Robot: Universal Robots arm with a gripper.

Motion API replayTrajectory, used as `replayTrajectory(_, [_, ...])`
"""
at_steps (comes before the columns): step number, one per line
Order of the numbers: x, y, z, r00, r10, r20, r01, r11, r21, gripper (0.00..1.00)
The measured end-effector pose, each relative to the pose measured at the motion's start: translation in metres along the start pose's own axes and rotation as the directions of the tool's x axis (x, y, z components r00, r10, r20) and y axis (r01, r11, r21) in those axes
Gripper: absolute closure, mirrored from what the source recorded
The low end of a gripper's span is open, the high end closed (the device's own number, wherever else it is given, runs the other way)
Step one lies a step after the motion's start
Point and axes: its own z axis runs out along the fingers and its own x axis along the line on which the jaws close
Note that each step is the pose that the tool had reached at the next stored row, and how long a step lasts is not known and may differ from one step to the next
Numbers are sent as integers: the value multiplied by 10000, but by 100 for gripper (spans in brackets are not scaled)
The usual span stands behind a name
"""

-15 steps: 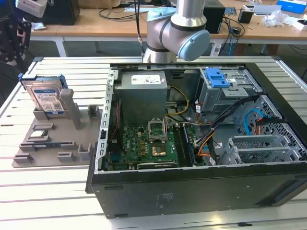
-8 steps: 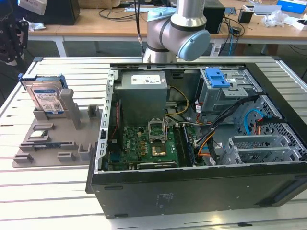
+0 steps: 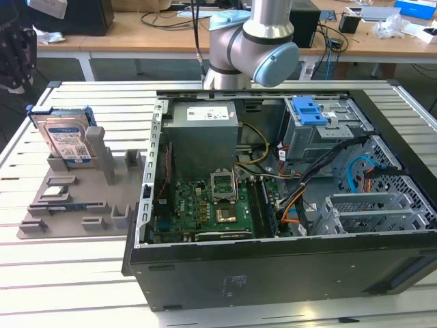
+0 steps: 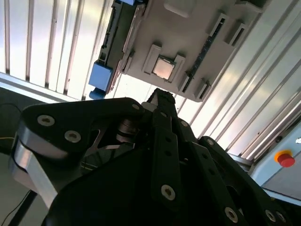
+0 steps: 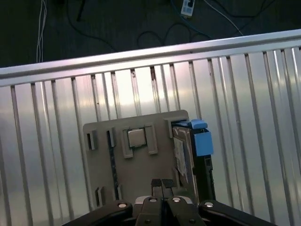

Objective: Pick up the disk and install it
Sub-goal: 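Pick up the disk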

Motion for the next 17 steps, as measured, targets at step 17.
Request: replayTrajectory(17, [0, 0, 0, 9846, -1749, -73, 1748, 9846, -48, 89])
